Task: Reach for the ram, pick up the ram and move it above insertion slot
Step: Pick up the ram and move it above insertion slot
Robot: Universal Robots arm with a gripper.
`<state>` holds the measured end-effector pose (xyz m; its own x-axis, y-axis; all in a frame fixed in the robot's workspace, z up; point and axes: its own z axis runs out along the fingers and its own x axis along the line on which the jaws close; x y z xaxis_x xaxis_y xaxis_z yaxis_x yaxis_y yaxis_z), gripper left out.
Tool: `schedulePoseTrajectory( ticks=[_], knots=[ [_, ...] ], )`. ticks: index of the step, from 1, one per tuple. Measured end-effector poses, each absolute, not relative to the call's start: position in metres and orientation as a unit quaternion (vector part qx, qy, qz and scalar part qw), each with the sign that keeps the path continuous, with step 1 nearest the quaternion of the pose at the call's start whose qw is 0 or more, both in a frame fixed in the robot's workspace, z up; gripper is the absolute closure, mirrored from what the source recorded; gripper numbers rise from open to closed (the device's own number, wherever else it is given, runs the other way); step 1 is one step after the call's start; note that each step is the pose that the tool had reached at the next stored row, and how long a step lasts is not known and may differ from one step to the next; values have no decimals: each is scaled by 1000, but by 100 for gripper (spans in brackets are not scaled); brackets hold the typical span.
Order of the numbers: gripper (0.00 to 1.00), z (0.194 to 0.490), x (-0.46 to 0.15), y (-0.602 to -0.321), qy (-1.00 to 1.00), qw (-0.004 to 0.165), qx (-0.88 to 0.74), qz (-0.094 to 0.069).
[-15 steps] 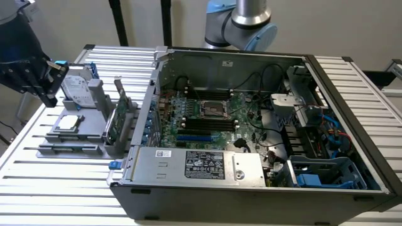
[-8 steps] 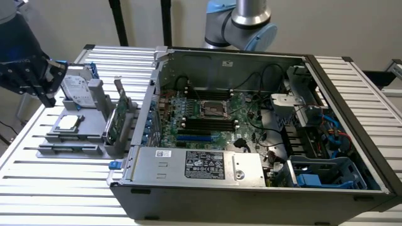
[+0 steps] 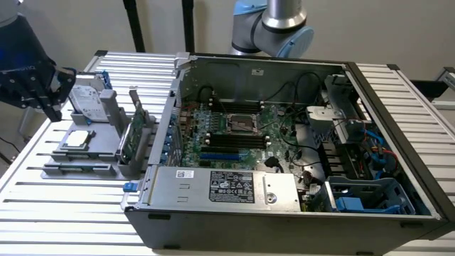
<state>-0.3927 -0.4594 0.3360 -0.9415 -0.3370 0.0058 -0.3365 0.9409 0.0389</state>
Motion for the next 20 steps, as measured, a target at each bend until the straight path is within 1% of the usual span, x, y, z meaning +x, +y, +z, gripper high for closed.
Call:
schedulePoseTrajectory(
  ticks=[20],
  knots=[
    [89,336,-393,-459,-938,9,347,-17]
  ],
)
